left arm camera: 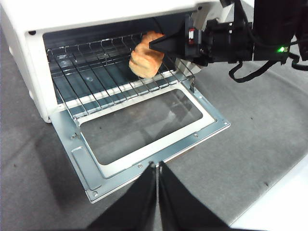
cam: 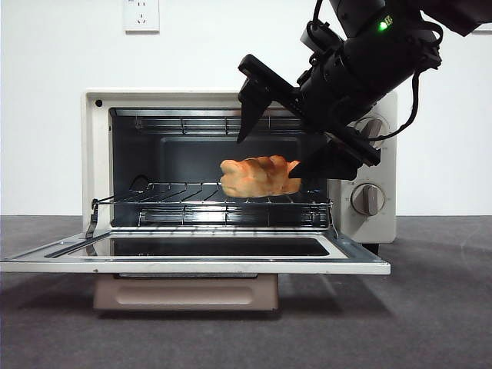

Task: The left arm flap open the oven, the right arm pick bread and place it into oven, the left arm flap close the oven

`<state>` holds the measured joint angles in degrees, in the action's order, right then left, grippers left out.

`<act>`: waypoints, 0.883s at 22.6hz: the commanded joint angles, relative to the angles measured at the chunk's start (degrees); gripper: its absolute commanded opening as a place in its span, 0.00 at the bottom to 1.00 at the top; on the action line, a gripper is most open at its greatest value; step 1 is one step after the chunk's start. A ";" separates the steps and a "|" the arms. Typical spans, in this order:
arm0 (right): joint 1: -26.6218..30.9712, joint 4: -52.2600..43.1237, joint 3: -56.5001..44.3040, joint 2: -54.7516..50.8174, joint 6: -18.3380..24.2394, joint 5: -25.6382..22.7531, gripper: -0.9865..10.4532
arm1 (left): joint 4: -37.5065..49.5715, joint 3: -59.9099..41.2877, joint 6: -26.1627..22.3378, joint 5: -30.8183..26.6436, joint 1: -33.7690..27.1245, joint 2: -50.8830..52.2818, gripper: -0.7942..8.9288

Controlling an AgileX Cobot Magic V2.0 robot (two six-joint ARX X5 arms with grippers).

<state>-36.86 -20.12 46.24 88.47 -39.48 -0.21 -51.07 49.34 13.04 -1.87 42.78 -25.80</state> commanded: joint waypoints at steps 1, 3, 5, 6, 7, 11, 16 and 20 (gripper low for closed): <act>-0.57 0.55 0.39 -1.51 -0.61 0.76 0.46 | 0.04 0.85 1.55 -1.40 0.35 -0.11 0.09; -0.77 3.04 0.39 -3.96 -0.63 0.92 0.46 | -0.02 0.85 5.88 -1.66 0.20 -0.50 0.09; -0.94 6.49 0.39 -6.69 -0.61 0.87 0.46 | 0.00 0.85 8.41 -1.64 0.02 -0.94 0.09; -1.07 9.25 0.39 -8.90 -0.59 0.90 0.46 | 0.04 0.87 9.60 -1.64 -0.13 -1.27 0.09; -1.29 11.43 0.39 -10.58 -0.39 0.90 0.46 | 0.07 0.87 10.38 -1.60 -0.26 -1.53 0.09; -1.79 21.18 0.39 -18.08 2.99 4.20 0.46 | 0.31 1.31 14.34 -0.79 -1.53 -3.50 0.09; -1.64 35.39 0.39 -28.06 9.11 6.88 0.46 | 4.52 1.73 14.91 8.31 -4.92 -8.33 0.09; -1.64 43.76 0.39 -35.26 13.49 9.75 0.46 | 8.85 1.70 14.93 18.47 -9.55 -14.49 0.09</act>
<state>-38.13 22.96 46.24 53.78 -29.52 9.06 -43.44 50.11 27.62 14.44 33.71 -38.61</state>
